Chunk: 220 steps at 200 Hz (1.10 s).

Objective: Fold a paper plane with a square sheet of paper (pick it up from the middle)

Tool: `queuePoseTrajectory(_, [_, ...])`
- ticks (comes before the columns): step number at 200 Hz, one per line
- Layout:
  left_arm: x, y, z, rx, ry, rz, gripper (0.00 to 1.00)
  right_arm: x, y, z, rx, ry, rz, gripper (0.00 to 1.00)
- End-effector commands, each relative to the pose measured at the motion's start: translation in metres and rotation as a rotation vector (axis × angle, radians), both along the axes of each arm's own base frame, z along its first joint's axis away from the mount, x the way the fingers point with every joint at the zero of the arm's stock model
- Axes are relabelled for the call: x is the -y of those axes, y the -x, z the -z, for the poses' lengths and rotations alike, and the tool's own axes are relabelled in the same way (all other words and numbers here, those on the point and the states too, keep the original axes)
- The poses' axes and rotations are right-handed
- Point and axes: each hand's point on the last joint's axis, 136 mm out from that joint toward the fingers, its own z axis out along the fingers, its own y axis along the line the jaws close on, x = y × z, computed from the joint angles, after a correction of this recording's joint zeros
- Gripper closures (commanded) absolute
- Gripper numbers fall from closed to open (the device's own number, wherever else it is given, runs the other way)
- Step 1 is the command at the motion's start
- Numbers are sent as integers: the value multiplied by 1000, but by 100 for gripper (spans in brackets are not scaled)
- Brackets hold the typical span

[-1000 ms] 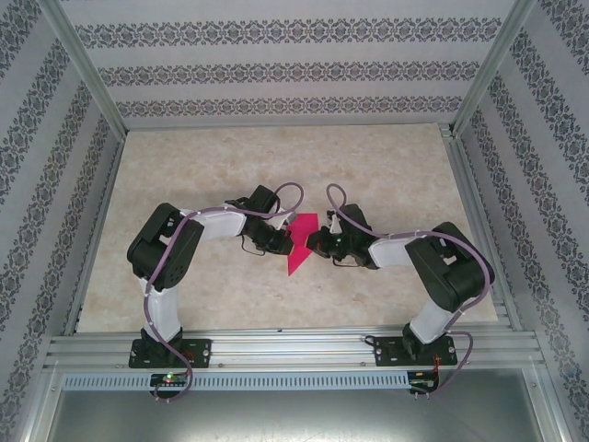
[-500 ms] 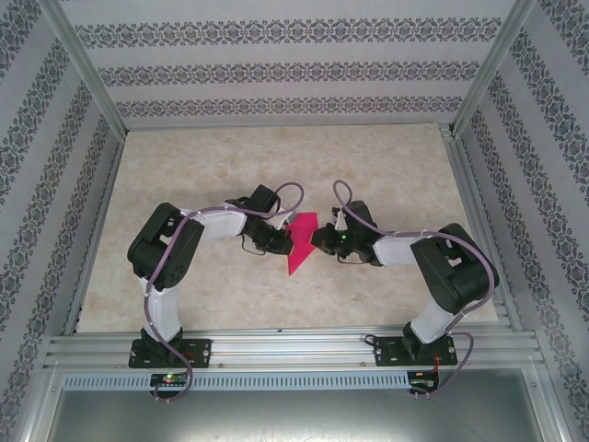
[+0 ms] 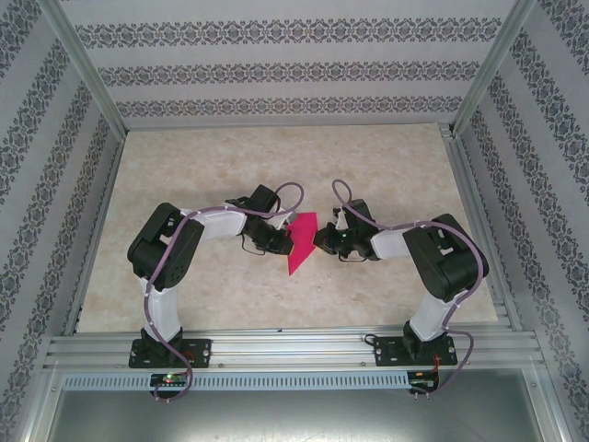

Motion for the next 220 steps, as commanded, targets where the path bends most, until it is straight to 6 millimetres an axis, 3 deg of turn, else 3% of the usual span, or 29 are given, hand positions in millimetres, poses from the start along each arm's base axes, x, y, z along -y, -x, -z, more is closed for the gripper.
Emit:
queuePoseTrajectory(1, [-22,11,28,-46,-118,5,99,8,1,7,-14,62,11,93])
queuePoseTrajectory(35, [-23,11,28,-47,-121,5,99,9,-4,-29,59,48,7,93])
queuePoseTrajectory(54, [-22,10,27,-46,-118,4,99,5,-5,-37,74,25,-18,93])
queuePoseTrajectory(78, [-22,10,26,-44,-119,3,99,3,-6,-26,49,30,-23,93])
queuePoseTrajectory(115, [-21,10,25,-44,-114,3,99,14,-5,8,7,100,2,94])
queuePoseTrajectory(140, [-22,11,25,-44,-118,5,99,15,-1,12,-7,99,2,95])
queuePoseTrajectory(168, [-23,11,24,-44,-120,5,99,14,-3,-13,42,85,2,93])
queuePoseTrajectory(191, [-23,11,23,-42,-120,3,98,0,-5,-39,90,33,-38,93])
queuePoseTrajectory(220, [-23,9,19,-35,-119,2,98,-23,-4,-47,95,-21,-83,92])
